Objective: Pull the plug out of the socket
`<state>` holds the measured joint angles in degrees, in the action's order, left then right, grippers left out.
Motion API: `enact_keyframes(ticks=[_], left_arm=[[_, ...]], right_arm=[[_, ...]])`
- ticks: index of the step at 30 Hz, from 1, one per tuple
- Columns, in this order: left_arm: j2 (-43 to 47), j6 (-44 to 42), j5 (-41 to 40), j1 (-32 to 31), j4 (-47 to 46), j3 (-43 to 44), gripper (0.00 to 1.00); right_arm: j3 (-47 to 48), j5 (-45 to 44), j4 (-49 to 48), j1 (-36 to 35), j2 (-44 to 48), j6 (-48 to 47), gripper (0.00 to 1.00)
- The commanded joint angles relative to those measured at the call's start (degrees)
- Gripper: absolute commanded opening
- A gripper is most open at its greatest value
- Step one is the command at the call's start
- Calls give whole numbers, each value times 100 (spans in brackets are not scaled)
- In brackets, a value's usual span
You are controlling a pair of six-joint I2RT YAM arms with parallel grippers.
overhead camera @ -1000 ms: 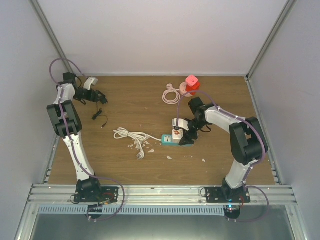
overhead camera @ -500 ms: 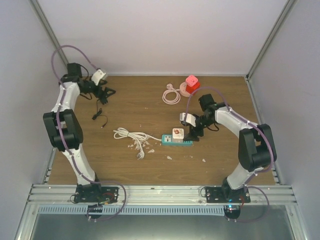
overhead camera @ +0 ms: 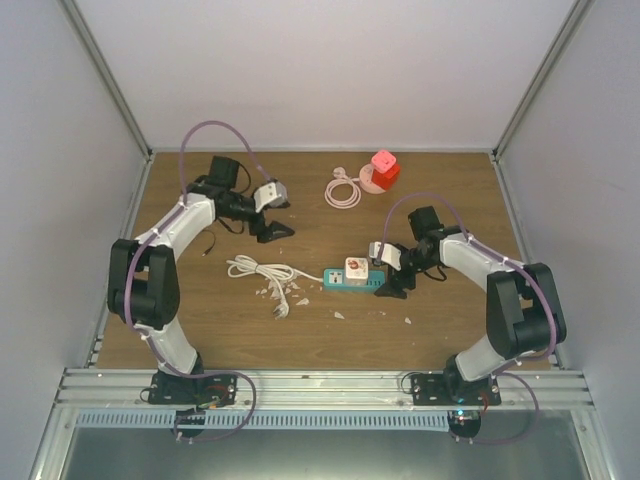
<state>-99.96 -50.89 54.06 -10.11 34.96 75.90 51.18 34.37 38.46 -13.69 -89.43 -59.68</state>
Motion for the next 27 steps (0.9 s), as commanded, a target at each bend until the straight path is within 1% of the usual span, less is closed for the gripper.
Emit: enact_keyframes(ticks=[1,5,12,16,21,27], left_arm=[[219,-585,371,-423,-469,-248,90],[115,-760,342,-842,-539,-341,89],[53,-657,291,-1450,-1146,-720,87],[-54,-461,174,-1746,-1632,-877,86],[-184,-120,54,-2024,-2293,-1120,88],[-571,-98,-126,-2225,-2580,-1132,88]], right_arm=[[-113,11,-398,58,30,-53,92],[-186,-79,-497,47,-60,-45,91],[-228,-235,-734,29,-292,23,89],[-217,-251,-832,-57,-457,98,87],[-211,-264,-966,-104,-585,247,80],[-275,-249,-1022,-132,-553,321,71]])
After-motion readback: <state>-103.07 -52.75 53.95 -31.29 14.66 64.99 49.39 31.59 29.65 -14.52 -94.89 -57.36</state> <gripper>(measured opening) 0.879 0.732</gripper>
